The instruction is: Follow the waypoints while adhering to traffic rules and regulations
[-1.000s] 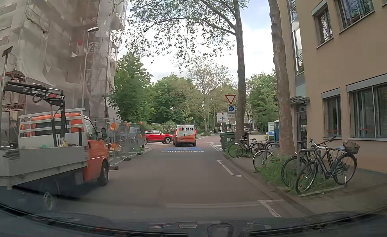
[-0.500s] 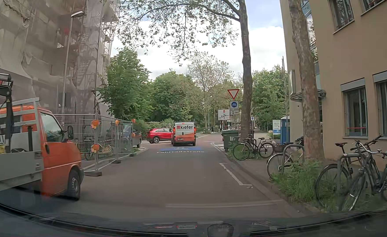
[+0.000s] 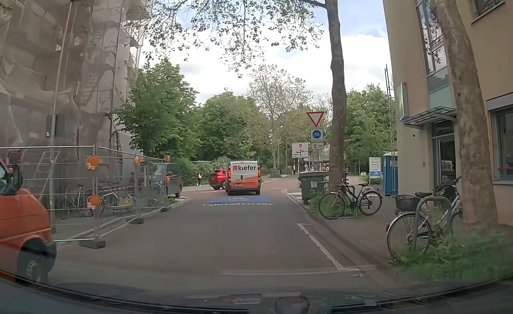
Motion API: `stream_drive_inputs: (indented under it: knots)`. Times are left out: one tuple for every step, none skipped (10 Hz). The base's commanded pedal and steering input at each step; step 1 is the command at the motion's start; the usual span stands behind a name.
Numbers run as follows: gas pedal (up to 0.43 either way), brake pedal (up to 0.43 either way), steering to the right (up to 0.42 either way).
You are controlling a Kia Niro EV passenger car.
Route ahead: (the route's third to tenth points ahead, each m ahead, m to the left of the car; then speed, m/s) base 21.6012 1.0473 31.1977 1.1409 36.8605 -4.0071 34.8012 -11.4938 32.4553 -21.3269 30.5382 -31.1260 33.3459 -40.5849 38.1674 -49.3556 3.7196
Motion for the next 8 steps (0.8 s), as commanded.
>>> stream_drive_inputs:
  knots:
    - [0.020, 0.000, -0.022]
    - [0.020, 0.000, -0.026]
    - [0.020, 0.000, -0.027]
    - [0.020, 0.000, -0.027]
    - [0.020, 0.000, -0.027]
    - [0.020, 0.000, -0.026]
    - [0.020, 0.000, -0.027]
    - [0.020, 0.000, -0.027]
